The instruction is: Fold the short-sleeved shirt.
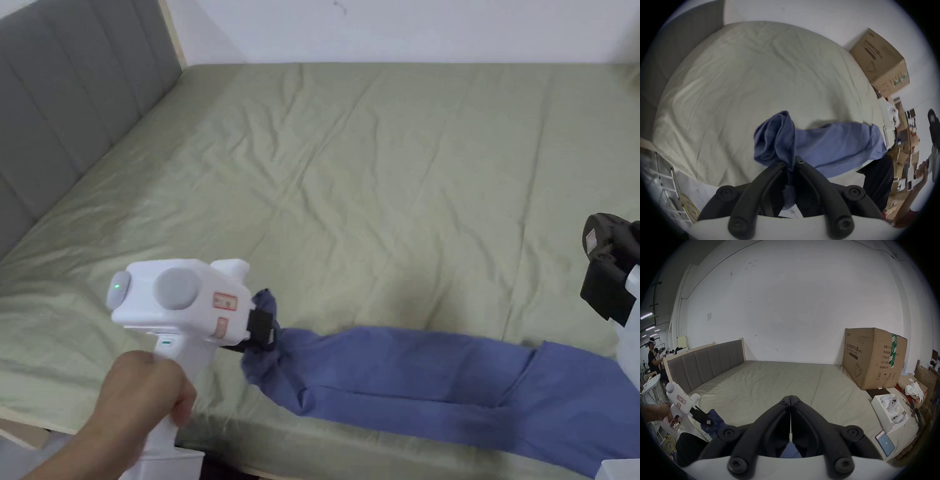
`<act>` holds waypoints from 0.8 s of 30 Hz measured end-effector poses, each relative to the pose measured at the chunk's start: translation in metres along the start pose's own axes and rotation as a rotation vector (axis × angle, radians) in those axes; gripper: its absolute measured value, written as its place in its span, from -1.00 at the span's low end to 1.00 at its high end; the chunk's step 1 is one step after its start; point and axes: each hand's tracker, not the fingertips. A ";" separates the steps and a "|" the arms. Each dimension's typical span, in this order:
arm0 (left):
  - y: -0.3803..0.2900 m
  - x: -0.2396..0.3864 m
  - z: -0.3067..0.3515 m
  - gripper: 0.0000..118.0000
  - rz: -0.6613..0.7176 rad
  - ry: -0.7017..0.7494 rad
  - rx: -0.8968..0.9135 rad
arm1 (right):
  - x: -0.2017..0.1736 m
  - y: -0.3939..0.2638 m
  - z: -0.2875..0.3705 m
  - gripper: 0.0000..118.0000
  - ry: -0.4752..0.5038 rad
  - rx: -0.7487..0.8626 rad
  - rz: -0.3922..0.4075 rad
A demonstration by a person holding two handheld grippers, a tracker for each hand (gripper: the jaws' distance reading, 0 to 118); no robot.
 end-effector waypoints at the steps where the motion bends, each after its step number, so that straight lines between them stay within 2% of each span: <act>1: 0.004 0.010 -0.004 -0.89 -0.015 -0.034 0.000 | 0.002 0.000 0.000 -0.99 -0.003 0.003 -0.009; 11: 0.004 0.126 -0.082 -0.89 -0.059 -0.210 -0.072 | 0.024 -0.004 0.004 -0.99 -0.024 -0.007 -0.059; 17: -0.012 0.151 -0.124 -0.89 -0.064 -0.243 -0.119 | 0.036 -0.005 0.003 -0.99 -0.044 -0.007 -0.054; 18: -0.013 0.150 -0.129 -0.77 -0.052 -0.235 -0.116 | 0.038 -0.006 0.002 -0.99 -0.048 -0.007 -0.060; 19: -0.012 0.150 -0.135 -0.49 -0.042 -0.217 -0.133 | 0.041 -0.007 0.002 -0.99 -0.045 -0.012 -0.073; 21: -0.014 0.143 -0.137 0.31 0.032 -0.303 -0.167 | 0.043 -0.007 0.002 -0.99 -0.042 -0.016 -0.084; 23: -0.017 0.137 -0.121 0.33 0.090 -0.402 -0.116 | 0.043 -0.008 0.004 -0.99 -0.052 -0.014 -0.062; 24: -0.016 0.133 -0.106 0.33 0.069 -0.389 -0.042 | 0.044 -0.009 0.004 -0.99 -0.056 -0.014 -0.058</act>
